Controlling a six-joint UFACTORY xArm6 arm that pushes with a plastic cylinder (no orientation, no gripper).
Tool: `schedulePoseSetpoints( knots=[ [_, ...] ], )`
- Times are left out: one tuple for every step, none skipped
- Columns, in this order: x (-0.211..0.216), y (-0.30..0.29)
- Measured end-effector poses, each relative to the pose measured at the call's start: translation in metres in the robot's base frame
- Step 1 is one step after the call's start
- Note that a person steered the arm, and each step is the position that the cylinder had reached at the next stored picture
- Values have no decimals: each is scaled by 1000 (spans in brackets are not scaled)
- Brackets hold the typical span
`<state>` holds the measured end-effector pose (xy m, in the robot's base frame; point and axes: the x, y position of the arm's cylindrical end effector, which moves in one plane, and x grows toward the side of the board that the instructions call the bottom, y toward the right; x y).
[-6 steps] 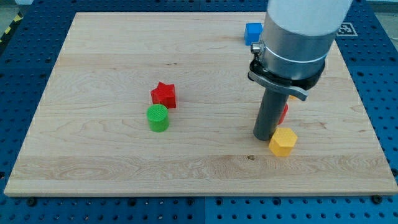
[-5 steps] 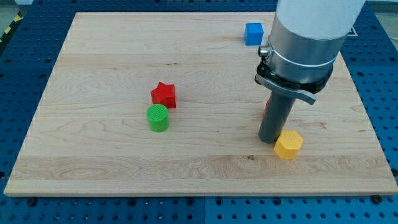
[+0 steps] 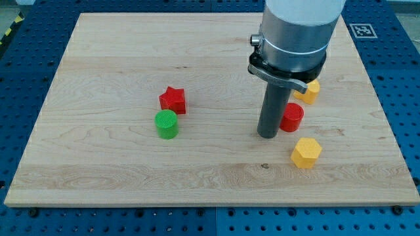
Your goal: Move the red circle to the yellow heart
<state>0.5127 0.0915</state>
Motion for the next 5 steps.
schedulePoseSetpoints(
  knots=[
    [0,15],
    [-1,24],
    [-2,30],
    [-10,33],
    [-19,35]
  ],
)
